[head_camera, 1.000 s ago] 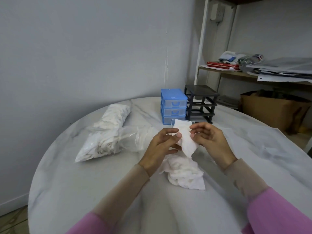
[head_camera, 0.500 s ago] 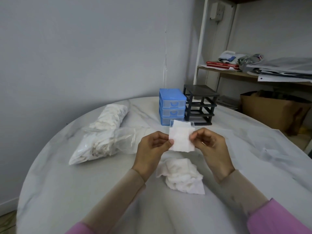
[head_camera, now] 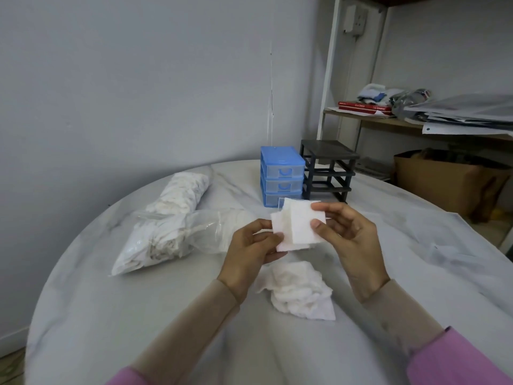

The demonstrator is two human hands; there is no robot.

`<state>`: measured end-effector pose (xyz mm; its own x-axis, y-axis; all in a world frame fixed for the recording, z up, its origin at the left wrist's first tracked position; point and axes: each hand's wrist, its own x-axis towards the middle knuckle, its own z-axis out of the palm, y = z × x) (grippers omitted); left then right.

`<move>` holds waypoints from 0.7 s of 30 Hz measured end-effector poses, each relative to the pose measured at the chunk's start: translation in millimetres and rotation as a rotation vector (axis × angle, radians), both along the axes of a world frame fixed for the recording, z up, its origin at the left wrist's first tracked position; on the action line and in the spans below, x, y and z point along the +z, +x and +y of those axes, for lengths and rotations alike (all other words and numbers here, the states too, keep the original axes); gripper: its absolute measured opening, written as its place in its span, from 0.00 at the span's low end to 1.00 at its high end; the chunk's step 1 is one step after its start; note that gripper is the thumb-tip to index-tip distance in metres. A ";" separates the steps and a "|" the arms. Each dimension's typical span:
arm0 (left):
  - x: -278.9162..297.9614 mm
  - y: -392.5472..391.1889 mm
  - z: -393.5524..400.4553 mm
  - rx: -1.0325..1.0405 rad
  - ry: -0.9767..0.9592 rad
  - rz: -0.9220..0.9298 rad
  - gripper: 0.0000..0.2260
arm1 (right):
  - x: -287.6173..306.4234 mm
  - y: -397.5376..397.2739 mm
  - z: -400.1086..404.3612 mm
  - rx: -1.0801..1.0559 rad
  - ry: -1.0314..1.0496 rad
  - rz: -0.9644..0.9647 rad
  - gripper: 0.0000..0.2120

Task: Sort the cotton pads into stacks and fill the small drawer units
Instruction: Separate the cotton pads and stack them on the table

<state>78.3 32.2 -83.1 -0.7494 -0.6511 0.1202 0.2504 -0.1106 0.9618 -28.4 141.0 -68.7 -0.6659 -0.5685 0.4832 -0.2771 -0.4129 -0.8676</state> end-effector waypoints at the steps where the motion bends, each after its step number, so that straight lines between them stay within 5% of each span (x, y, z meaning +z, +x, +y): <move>1: -0.3 0.0 0.9 -0.020 -0.009 -0.007 0.06 | -0.5 0.7 -0.7 0.013 0.013 0.015 0.12; 21: 8.2 0.0 4.3 -0.080 0.098 -0.024 0.10 | -11.0 0.2 -3.6 -0.029 0.142 0.104 0.13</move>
<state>78.3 36.6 -74.9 -0.8010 -0.5973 0.0404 0.2142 -0.2229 0.9510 -28.2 137.4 -79.7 -0.6335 -0.6175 0.4662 -0.3779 -0.2787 -0.8829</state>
